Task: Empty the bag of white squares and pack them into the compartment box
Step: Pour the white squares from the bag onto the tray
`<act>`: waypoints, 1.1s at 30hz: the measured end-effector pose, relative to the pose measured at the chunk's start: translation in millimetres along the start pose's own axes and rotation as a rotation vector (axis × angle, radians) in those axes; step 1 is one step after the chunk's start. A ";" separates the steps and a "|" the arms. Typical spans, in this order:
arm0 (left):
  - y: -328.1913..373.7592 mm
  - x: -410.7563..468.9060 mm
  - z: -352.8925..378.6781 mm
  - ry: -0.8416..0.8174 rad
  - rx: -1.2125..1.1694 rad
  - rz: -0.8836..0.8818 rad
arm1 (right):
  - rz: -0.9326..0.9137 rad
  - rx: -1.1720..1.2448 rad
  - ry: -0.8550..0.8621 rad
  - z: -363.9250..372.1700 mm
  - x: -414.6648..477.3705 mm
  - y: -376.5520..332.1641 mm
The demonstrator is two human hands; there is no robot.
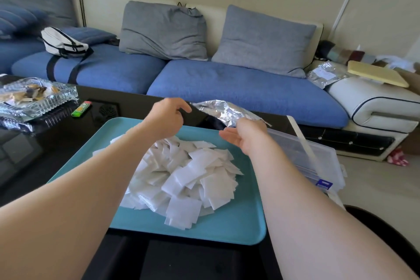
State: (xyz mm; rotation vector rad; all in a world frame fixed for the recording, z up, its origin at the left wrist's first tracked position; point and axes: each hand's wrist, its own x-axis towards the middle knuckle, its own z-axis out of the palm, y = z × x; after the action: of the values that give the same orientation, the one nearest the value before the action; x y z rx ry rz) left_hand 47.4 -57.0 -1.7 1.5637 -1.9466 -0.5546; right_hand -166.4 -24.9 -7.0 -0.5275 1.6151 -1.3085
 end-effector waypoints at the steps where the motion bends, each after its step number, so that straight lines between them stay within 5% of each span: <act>1: 1.2 -1.5 5.2 -0.086 0.093 0.039 | 0.005 -0.077 -0.014 1.6 -1.8 0.8; 8: 17.0 -10.4 28.5 -0.171 0.397 0.190 | 0.072 -0.587 -0.175 4.3 -13.4 1.0; 12: 22.0 -18.4 25.9 -0.168 0.506 0.228 | 0.111 -0.683 -0.244 -1.6 -29.3 -6.6; 16: 25.7 -25.9 24.8 -0.121 0.521 0.293 | -0.054 -0.793 -0.184 -20.0 -42.3 -18.2; 20: 35.8 -36.1 27.9 -0.151 0.468 0.352 | -0.563 -0.875 0.139 -62.2 -47.9 -20.9; 22: 42.3 -43.1 30.3 -0.159 0.467 0.383 | -0.663 -1.097 0.257 -87.3 -48.8 -15.2; 26: 59.6 -59.7 39.2 -0.189 0.419 0.414 | -0.440 -1.453 0.106 -139.7 -58.0 0.5; 33: 96.7 -94.8 71.1 -0.295 0.352 0.534 | -0.309 -1.516 -0.074 -182.7 -93.5 4.9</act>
State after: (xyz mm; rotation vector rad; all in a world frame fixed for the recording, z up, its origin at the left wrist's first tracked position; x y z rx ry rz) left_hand -56.6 54.9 -9.8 1.1078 -2.6749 -0.2303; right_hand -281.1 143.1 20.3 -1.7088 2.2907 0.0296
